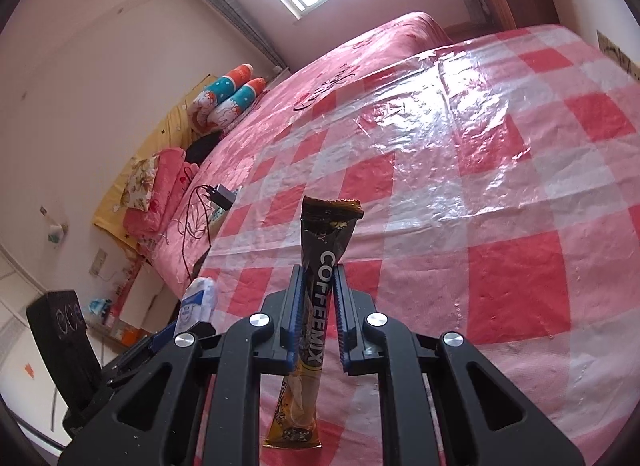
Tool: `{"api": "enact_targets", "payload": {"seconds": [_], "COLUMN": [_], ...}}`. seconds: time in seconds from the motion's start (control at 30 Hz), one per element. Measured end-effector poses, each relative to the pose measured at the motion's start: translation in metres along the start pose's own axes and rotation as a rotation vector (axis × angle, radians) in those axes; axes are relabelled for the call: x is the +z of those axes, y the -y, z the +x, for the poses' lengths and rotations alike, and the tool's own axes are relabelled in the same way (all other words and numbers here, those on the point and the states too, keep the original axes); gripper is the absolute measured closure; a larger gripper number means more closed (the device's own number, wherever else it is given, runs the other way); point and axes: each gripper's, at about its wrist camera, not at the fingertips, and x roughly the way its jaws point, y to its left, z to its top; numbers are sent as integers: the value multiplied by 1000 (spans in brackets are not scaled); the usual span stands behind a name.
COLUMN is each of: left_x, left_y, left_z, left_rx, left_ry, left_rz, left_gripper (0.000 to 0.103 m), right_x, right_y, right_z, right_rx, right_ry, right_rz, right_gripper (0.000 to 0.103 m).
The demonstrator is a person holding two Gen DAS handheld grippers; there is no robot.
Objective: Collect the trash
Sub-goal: 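Lift the milk bag and coffee stick and carry them over the orange bucket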
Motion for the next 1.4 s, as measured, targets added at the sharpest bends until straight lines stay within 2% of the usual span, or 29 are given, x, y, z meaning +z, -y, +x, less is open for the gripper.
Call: {"api": "enact_targets", "payload": {"seconds": [0.47, 1.4], "left_x": [-10, -56], "left_y": [-56, -190], "left_z": [-37, -87], "left_rx": [86, 294], "left_ry": [35, 38], "left_rz": [-15, -137], "left_gripper": [40, 40], "right_x": [-1, -40], "right_y": [-55, -193], "right_z": [12, 81], "right_rx": [-19, 15], "right_ry": [-19, -190], "right_rz": [-99, -296], "right_gripper": [88, 88]}}
